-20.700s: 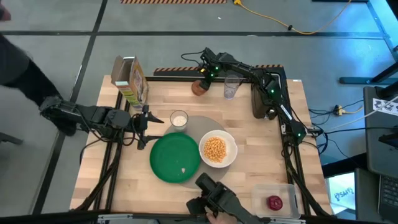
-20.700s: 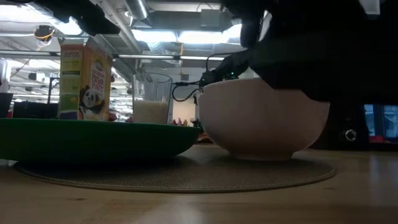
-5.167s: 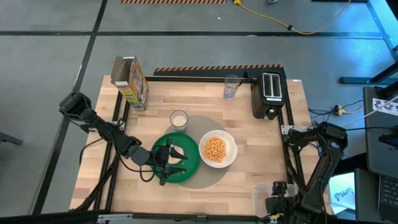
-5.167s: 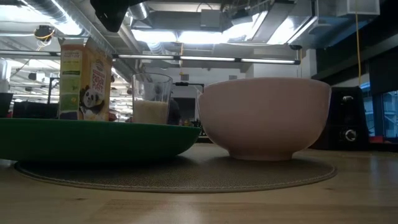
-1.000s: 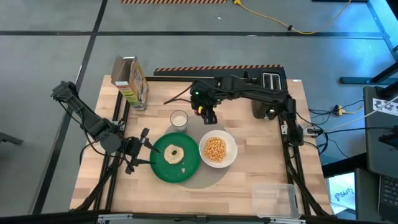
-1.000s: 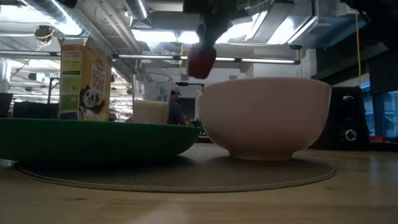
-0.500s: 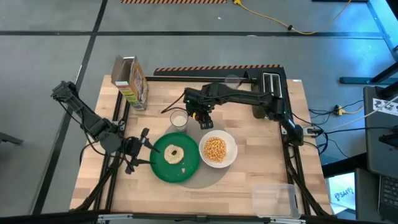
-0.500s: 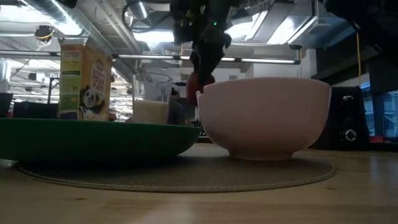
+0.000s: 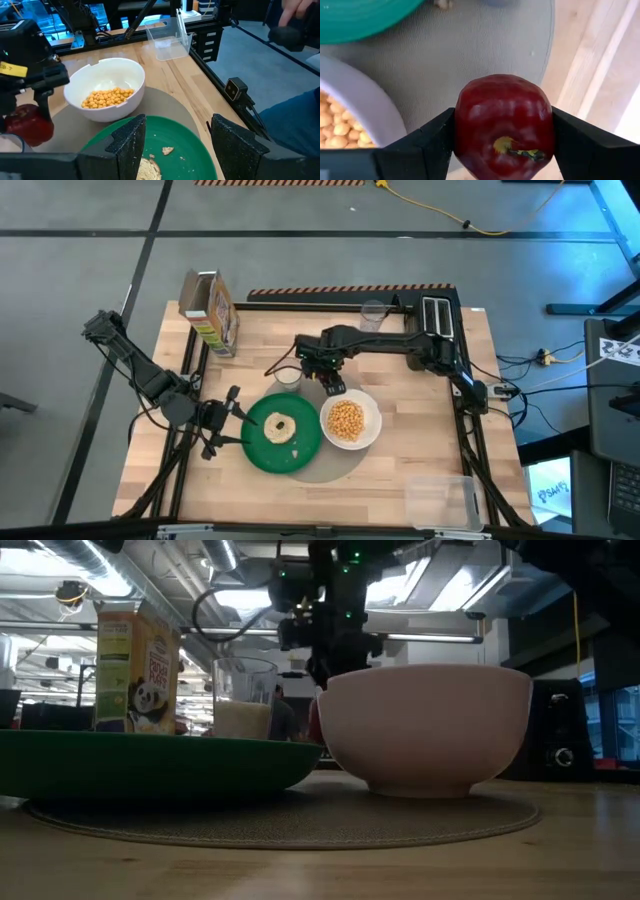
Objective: Arrange a breakfast setting
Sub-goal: Put the red apple on the grey tablemat to the top left of the white bowl
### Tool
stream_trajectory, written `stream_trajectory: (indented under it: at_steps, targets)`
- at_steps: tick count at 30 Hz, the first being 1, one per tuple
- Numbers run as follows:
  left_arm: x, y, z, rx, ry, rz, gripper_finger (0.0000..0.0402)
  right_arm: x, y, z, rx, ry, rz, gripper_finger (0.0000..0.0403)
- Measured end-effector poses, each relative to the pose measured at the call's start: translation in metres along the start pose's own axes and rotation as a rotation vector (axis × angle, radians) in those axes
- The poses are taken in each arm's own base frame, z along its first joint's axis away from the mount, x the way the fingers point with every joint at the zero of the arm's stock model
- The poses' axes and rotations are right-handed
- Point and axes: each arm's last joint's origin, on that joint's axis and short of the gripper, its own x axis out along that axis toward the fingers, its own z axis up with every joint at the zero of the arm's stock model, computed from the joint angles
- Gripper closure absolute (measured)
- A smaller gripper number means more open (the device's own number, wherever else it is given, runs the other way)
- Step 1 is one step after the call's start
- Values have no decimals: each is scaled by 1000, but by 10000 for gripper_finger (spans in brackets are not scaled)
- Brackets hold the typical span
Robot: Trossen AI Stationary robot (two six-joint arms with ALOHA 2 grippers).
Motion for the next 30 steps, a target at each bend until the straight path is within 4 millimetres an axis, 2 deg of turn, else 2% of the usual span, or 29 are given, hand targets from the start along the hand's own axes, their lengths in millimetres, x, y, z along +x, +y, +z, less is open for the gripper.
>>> stream_trajectory:
  at_steps: [24,30]
  targets:
    - [0,0,0,-5,-2,0,191,32,4,-7,8,-7,9,141]
    - [0,0,0,-5,-2,0,191,34,3,-5,7,-38,13,141]
